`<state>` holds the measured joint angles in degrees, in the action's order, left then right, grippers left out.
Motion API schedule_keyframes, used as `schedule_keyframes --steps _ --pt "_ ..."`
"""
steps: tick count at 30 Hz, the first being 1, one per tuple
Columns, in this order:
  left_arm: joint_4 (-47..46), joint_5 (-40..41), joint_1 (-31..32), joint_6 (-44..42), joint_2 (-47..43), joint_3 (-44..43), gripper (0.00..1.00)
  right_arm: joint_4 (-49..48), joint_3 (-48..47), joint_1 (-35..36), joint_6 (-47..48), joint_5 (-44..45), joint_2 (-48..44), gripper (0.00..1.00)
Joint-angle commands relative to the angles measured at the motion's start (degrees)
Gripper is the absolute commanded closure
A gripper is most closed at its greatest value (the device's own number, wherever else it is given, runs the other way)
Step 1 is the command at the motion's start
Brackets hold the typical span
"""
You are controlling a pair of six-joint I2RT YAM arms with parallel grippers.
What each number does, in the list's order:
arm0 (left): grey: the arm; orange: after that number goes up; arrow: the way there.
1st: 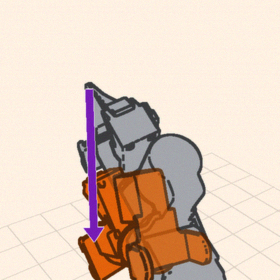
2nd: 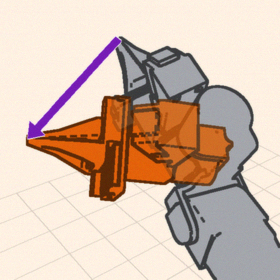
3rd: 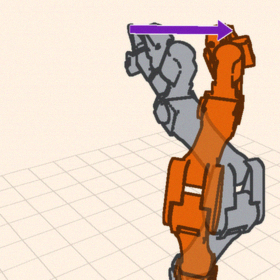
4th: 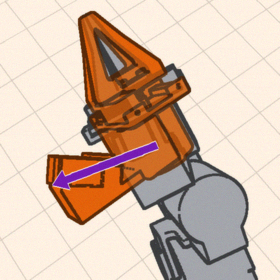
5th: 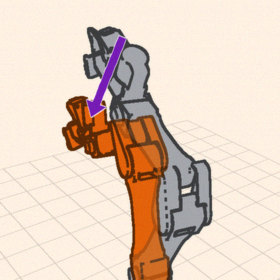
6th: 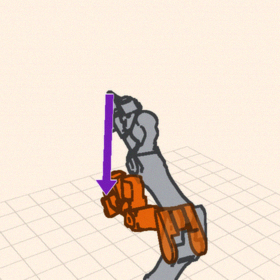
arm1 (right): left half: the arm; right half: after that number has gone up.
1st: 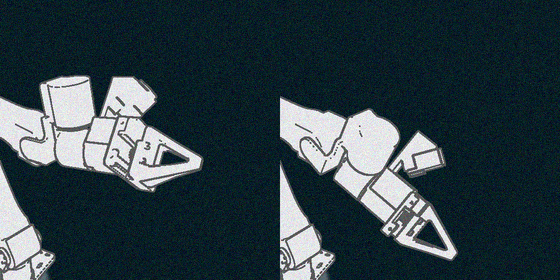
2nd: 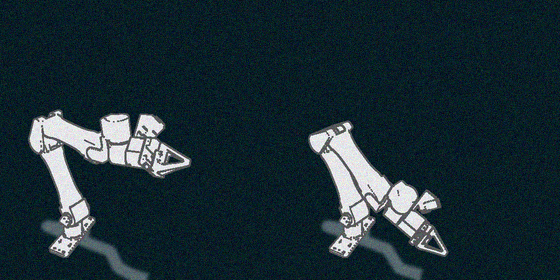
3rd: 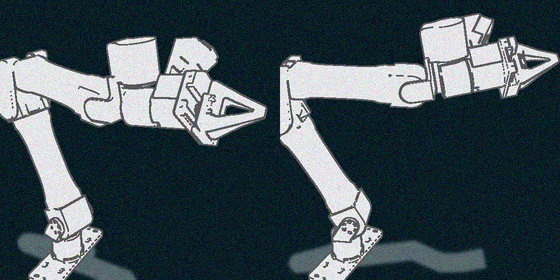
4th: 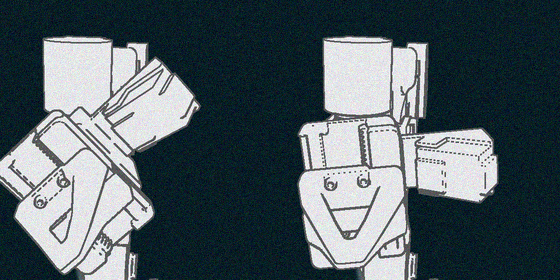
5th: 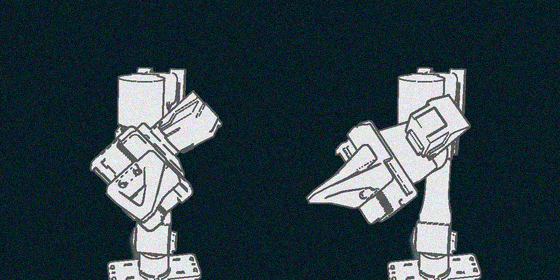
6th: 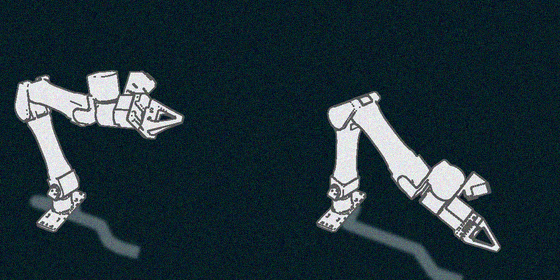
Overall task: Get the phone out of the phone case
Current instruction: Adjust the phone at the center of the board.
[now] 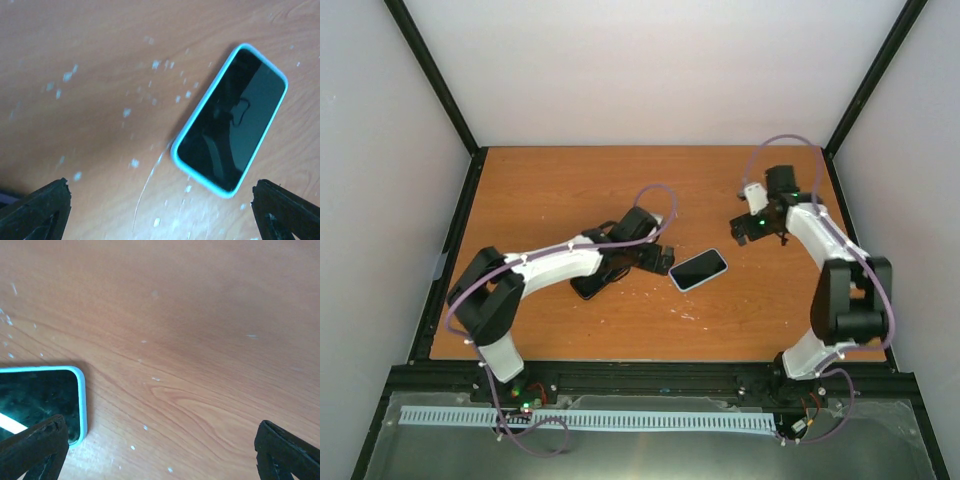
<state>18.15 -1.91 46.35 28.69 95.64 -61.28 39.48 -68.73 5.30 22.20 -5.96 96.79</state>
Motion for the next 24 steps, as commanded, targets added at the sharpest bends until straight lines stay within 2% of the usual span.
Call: schedule_keyframes --steps 1,4,7,11,16,24 --pt "9.6 -0.7 0.5 -8.6 6.6 -11.3 0.01 1.2 1.8 -7.0 -6.7 -7.0 -10.6 0.0" --pt "10.0 -1.0 1.1 -10.5 9.5 -15.2 0.0 -3.1 7.0 -11.2 -10.2 -9.1 -15.6 0.0" --pt "11.3 -5.2 1.5 -12.8 13.3 -20.3 0.01 -8.7 13.3 -14.3 -11.9 -12.6 -19.1 0.0" --pt "14.7 -4.9 3.4 -15.1 20.0 -29.4 0.0 -8.8 14.5 -17.4 -11.8 -14.7 -20.1 0.0" --pt "18.7 -4.8 4.8 -17.0 28.4 -38.6 0.0 -7.4 13.6 -17.6 -10.6 -17.2 -19.1 0.0" --pt "19.6 -8.2 5.4 -18.7 34.4 -43.5 0.0 -7.6 14.0 -17.7 -9.2 -17.4 -19.5 0.0"
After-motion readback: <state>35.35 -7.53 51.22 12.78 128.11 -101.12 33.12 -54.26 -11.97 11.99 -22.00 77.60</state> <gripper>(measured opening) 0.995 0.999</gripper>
